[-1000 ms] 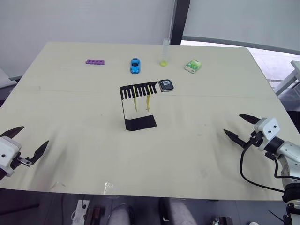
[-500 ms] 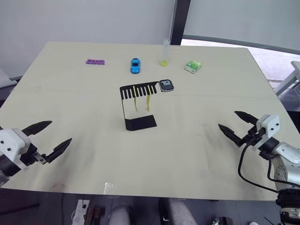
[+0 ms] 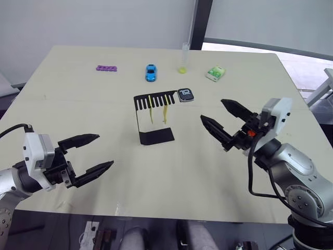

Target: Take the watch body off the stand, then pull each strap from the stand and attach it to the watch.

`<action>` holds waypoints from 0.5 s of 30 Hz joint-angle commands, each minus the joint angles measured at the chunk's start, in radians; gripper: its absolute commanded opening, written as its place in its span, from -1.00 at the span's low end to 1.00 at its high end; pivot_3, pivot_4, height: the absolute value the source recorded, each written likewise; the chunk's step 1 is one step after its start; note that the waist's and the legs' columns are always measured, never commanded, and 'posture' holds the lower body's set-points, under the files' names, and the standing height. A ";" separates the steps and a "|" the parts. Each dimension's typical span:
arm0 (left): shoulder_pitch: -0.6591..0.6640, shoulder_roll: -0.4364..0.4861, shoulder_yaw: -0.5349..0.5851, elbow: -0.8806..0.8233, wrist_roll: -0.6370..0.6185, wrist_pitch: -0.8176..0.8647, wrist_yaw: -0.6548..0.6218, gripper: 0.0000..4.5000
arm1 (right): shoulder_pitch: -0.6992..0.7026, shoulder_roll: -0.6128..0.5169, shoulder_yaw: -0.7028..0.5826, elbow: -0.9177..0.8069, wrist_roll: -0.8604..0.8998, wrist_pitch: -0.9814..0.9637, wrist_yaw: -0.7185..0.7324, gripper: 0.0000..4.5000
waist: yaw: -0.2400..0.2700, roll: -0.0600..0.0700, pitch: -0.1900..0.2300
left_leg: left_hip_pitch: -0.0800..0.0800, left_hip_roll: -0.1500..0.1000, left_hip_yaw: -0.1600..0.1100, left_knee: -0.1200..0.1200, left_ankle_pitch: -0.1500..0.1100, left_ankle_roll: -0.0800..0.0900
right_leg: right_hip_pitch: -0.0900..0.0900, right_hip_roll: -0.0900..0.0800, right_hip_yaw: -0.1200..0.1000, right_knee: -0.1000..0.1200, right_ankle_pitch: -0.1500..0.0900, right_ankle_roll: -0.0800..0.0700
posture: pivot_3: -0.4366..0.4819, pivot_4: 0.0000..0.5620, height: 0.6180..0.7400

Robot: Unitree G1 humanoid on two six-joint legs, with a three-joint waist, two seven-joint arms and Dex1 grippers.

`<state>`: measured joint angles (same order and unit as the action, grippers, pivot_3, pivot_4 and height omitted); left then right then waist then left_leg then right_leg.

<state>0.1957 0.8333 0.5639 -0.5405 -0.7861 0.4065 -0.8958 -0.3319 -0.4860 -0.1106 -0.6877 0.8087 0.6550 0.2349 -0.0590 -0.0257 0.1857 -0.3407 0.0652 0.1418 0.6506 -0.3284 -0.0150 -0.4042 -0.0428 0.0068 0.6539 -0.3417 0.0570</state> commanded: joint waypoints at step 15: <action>-0.071 0.027 -0.036 -0.035 -0.012 0.039 -0.038 0.97 | -0.281 0.231 0.179 0.014 -0.176 0.253 -0.371 1.00 | -0.022 -0.002 -0.001 | -0.030 0.000 0.000 0.012 0.004 0.001 | -0.027 0.000 0.000 0.008 0.001 0.001 | -0.05 -0.47 1.00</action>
<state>0.1313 0.8473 0.5260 -0.5635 -0.7890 0.4476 -0.9223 -0.5891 -0.2598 0.0733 -0.6576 0.6589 0.9130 -0.1228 -0.0809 -0.0276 0.1845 -0.3701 0.0654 0.1416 0.6629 -0.3246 -0.0137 -0.4312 -0.0427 0.0071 0.6623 -0.3409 0.0584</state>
